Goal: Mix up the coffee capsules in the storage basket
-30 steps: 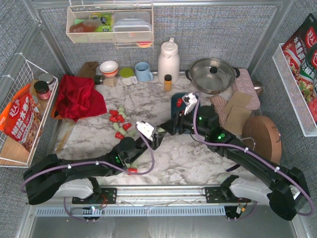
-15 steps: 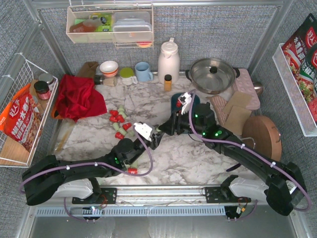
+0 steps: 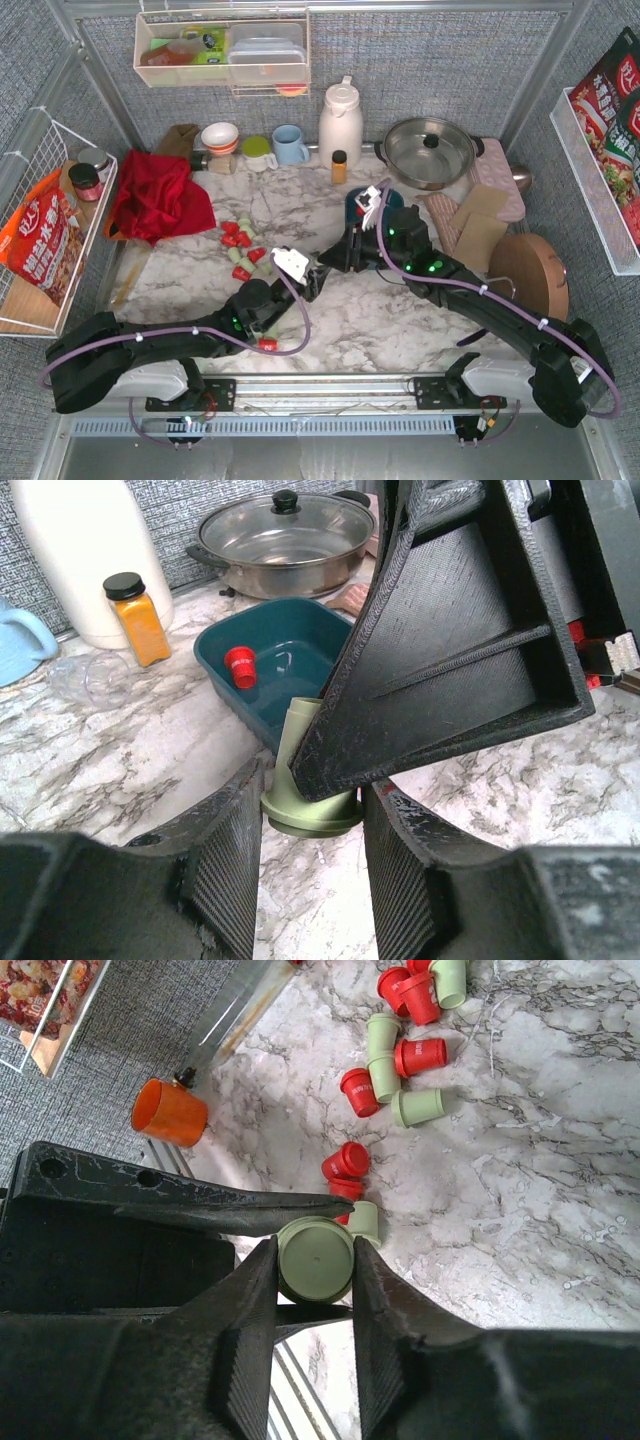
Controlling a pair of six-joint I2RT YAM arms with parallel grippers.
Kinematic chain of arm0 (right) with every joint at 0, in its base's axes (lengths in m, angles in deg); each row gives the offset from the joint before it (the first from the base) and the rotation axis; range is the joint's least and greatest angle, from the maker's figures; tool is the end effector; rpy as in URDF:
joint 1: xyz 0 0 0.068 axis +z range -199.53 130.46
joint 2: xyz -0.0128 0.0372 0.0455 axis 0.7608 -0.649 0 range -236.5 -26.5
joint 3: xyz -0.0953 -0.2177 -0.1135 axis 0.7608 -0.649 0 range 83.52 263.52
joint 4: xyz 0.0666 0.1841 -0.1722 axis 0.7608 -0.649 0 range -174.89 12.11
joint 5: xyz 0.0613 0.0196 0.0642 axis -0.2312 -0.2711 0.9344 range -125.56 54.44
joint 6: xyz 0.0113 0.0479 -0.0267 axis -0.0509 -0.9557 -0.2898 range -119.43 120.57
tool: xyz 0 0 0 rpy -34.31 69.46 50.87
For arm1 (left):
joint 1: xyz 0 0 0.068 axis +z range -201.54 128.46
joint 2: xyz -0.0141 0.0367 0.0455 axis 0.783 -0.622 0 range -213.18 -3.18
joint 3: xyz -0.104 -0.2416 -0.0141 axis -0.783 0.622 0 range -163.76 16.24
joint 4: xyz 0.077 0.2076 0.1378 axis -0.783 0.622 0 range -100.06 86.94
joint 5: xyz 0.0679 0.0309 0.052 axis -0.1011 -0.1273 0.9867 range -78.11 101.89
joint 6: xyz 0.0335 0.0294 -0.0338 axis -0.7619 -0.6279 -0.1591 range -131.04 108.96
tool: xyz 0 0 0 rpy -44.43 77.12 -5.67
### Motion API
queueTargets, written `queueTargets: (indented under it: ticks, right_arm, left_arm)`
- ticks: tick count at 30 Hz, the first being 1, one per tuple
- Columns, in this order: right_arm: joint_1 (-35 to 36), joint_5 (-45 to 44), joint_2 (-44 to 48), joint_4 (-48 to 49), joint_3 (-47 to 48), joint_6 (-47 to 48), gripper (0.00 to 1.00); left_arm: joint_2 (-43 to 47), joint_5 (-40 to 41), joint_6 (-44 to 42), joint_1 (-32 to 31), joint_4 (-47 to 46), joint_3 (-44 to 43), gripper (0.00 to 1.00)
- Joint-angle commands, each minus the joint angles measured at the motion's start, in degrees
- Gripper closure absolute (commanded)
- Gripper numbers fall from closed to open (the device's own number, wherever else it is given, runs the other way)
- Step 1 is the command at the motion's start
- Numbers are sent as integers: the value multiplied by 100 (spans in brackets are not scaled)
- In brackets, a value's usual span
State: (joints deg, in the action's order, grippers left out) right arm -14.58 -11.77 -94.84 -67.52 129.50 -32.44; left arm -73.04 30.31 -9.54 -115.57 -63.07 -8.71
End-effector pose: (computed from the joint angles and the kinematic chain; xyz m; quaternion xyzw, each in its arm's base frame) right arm 0.2219 0.1742 0.2896 -0.1426 0.7581 0.4771 0.4211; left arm 0.1236 -0.2260 0.2378 0.2325 0.6157 -0.3153 0.6837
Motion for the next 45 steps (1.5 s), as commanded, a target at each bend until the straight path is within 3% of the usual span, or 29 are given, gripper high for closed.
queueTargets:
  ticks: [1, 3, 4, 5, 6, 7, 11, 15, 18, 22, 23, 28, 31, 35, 42, 45]
  right_arm:
    - [10, 92, -22, 66, 45, -81, 74]
    - [8, 63, -22, 32, 43, -72, 80]
    - [10, 29, -15, 16, 40, -59, 82]
    - [11, -20, -7, -2, 43, -40, 84]
    - [11, -105, 7, -43, 54, -21, 85]
    - [11, -206, 27, -121, 83, 30, 85]
    - [2, -1062, 155, -1081, 460, 558, 86]
    - [-11, -2619, 292, -1646, 675, 1297, 86]
    - [-35, -3737, 113, -1556, 636, 1929, 85]
    - [-155, -4508, -657, -1590, 849, 2552, 85]
    - [-198, -4556, -847, -1580, 920, 2595, 84]
    - [-296, -4828, -1728, -1344, 1359, 2661, 55]
    - [-297, -4841, -2007, -1574, 1624, 2675, 37]
    - [-297, -4774, -2060, -1900, 1818, 2587, 28]
    - [-294, -4324, -1478, -2048, 1579, 2358, 28]
    - [-297, -4184, -1241, -1964, 1447, 2319, 28]
  left_arm:
    - [-17, 104, -25, -5, -335, -40, 55]
    - [-10, 166, 5, -12, -332, -54, 42]
    - [-1, 178, 13, -13, -332, -54, 31]
    - [10, 180, 17, -6, -330, -54, 12]
    - [20, 180, 17, -11, -324, -46, 2]
    - [37, 197, 29, -9, -322, -32, 1]
    - [231, 446, 189, -12, -249, 105, 1]
    - [573, 1139, 650, -13, 303, 222, 1]
    - [861, 2041, 1430, -9, 1648, 34, 1]
    - [1063, 2964, 2903, -6, 3949, -362, 1]
    - [1078, 3081, 3285, -6, 4602, -487, 1]
    - [1022, 3206, 5651, -7, 7705, -1088, 1]
    - [972, 2797, 6665, 5, 8863, -1179, 1]
    - [909, 2118, 7073, 5, 9291, -1048, 1]
    - [1027, 1726, 7759, 5, 9862, -1003, 1]
    - [1103, 1519, 7818, 5, 9915, -922, 10]
